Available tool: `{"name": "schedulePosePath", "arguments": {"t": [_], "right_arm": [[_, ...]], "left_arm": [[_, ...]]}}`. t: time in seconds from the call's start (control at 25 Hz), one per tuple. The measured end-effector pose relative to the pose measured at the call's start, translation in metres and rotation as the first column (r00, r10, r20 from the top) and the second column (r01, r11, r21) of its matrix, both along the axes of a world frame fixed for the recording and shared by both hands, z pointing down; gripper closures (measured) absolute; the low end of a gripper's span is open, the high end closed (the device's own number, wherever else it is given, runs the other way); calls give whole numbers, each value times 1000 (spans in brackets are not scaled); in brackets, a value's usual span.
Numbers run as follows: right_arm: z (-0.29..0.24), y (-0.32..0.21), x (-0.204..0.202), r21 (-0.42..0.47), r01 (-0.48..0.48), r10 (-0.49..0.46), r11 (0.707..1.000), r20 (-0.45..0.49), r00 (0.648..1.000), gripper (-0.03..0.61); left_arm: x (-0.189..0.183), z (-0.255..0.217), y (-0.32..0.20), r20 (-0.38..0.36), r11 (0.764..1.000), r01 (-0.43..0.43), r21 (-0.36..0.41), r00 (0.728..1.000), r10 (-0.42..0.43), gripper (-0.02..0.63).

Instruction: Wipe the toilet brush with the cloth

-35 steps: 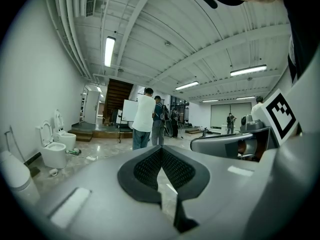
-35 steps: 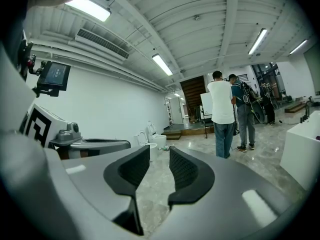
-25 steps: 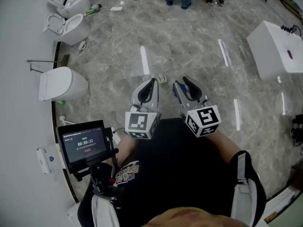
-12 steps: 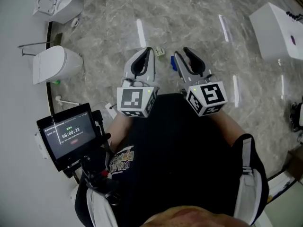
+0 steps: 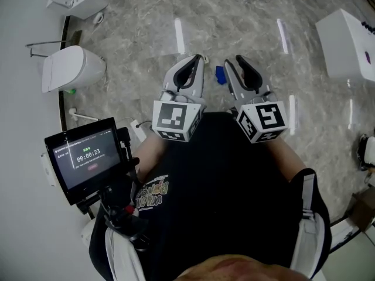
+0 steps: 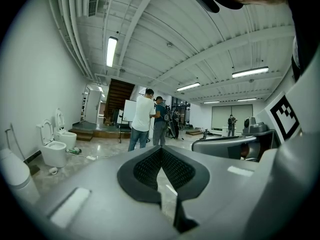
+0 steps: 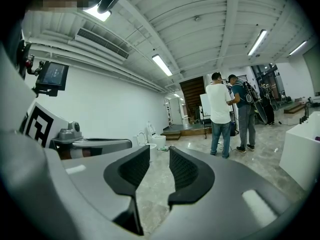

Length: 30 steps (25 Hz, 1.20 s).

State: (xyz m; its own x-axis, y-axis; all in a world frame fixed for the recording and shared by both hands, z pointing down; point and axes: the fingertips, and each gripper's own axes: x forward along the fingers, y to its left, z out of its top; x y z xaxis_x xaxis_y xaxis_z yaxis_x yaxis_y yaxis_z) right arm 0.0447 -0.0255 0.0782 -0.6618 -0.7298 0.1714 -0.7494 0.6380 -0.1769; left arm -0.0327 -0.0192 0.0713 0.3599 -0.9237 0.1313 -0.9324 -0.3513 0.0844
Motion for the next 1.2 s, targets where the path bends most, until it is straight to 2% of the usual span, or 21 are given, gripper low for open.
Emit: {"name": "schedulePosePath", "arguments": {"t": [1.2], "right_arm": [[-2, 5, -8, 17, 19, -19, 1000, -10, 1000, 460]], "left_arm": [[1, 2, 3, 2, 1000, -17, -3, 1000, 17, 603]]}}
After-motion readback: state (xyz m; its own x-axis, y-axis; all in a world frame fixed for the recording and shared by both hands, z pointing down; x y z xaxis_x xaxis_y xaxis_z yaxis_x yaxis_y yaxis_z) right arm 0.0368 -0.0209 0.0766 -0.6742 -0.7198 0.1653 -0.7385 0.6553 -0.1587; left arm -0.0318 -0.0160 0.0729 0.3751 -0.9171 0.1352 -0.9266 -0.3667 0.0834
